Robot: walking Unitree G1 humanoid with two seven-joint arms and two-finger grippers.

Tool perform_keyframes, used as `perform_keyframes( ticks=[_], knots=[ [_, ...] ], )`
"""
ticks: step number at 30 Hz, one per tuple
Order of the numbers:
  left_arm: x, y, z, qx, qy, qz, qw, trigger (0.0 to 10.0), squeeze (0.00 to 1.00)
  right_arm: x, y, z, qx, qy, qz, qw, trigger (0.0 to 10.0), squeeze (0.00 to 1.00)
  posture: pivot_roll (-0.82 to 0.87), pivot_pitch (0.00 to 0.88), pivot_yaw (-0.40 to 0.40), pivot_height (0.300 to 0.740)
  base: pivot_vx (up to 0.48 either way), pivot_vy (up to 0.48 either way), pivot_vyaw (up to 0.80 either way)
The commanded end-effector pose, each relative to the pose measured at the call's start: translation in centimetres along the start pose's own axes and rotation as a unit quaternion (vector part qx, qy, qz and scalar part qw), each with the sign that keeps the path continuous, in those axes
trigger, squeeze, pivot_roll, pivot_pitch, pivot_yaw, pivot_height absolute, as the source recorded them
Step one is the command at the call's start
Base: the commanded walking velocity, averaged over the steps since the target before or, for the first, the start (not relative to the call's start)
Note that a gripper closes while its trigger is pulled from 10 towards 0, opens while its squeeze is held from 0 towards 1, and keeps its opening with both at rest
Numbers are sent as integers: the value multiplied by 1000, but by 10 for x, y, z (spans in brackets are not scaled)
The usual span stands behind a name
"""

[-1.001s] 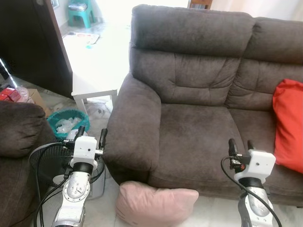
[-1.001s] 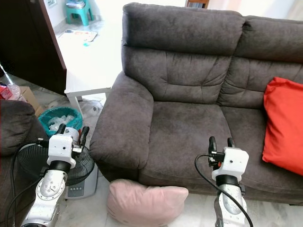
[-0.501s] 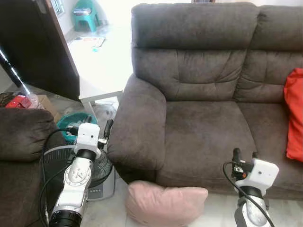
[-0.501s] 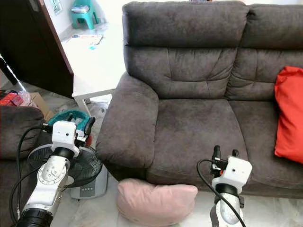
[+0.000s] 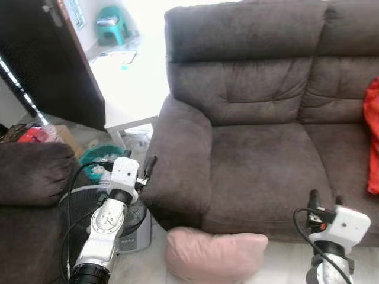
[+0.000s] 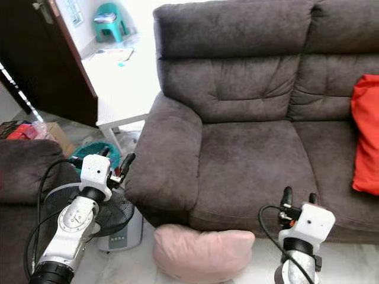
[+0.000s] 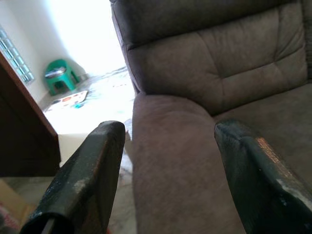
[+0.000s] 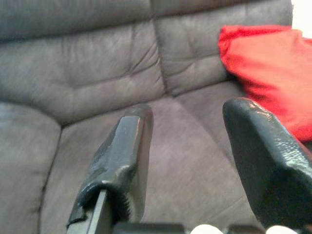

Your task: Move the pillow to the sofa from floor

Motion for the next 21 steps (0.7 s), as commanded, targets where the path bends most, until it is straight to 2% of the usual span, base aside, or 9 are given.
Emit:
perform_keyframes(
  ticks=[1,5,7,13,21],
  knots=[
    [-3,0,12,-1,18,2,1000,10000,0,-6,9,15,0,28,-10,1000,10000,0,-95,0,84,740,0,0,0],
    [-3,-8,9,4,33,10,999,10000,0,-8,13,17,6,39,-8,999,10000,0,-88,0,31,740,0,0,0],
    [-4,-5,9,10,41,6,999,10000,0,-9,15,23,5,58,-6,998,10000,0,-78,0,17,740,0,0,0],
    [-7,-2,4,15,26,2,1000,10000,0,-16,17,39,-5,76,-11,997,10000,0,-36,0,25,740,0,0,0],
    [-7,0,10,8,24,-3,1000,10000,0,-7,14,54,-6,89,-6,996,10000,0,-36,7,44,740,0,0,0]
  ],
)
Point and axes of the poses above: a point about 5 cm out from each wrist's last joint towards the gripper, its own x axis pointing back from the gripper into the wrist, its own y axis along the axis of the wrist's last joint, z = x × y, the point moved 6 cm from there along -x, pointing out of the wrist towards the gripper, and after that the axes turned 7 degrees about -x, right-handed, at the moved point
